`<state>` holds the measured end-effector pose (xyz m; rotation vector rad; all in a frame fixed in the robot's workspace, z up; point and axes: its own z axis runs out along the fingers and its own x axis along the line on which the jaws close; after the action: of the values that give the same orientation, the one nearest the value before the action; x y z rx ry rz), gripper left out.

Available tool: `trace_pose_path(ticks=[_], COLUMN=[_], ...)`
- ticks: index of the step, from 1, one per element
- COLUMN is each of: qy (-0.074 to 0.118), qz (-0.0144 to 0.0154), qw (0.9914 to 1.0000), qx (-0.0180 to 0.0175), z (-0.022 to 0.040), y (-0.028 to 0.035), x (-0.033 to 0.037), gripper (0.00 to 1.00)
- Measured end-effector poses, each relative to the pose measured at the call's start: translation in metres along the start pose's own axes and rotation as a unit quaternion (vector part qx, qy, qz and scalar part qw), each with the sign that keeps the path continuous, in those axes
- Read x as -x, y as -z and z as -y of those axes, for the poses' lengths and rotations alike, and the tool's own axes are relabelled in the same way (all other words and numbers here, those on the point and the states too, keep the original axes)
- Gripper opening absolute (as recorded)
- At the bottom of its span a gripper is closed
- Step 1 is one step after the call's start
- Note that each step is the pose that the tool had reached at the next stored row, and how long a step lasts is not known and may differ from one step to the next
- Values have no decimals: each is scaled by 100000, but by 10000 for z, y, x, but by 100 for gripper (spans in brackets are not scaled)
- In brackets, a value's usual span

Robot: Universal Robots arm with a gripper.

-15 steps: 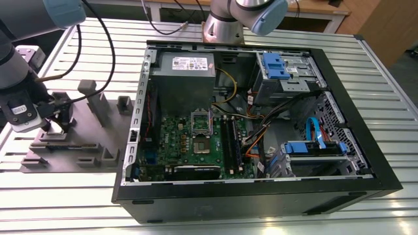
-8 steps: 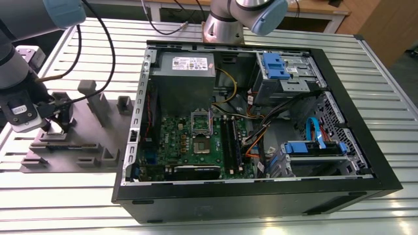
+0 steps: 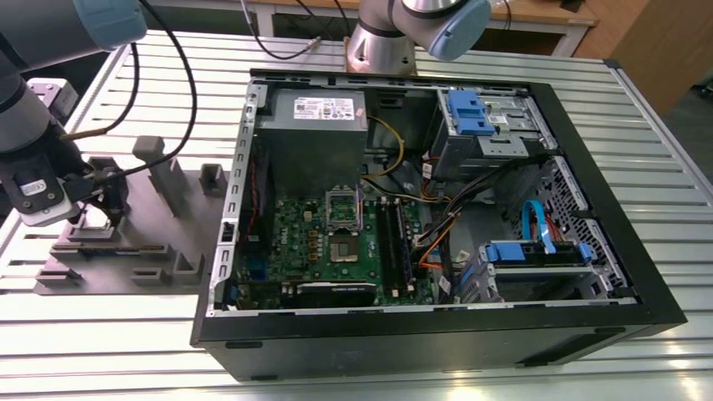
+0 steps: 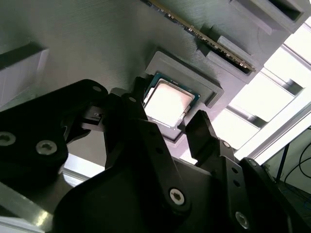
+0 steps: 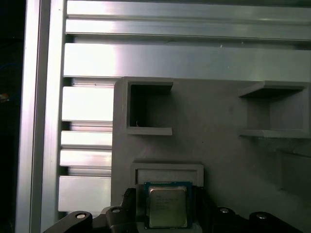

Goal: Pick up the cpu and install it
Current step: 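Pick up the cpu and move it towards the insertion slot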

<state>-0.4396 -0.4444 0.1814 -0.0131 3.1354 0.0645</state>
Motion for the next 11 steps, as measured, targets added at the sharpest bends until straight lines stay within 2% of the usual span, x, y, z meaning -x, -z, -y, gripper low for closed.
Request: trace_pose_path(ticks=[5, 11], qy=[-1, 171], qz=[5, -14], qw=[100000, 100000], qx=[3, -3], z=[-1, 0], y=[16, 3], x=[0, 0], gripper=[60, 60])
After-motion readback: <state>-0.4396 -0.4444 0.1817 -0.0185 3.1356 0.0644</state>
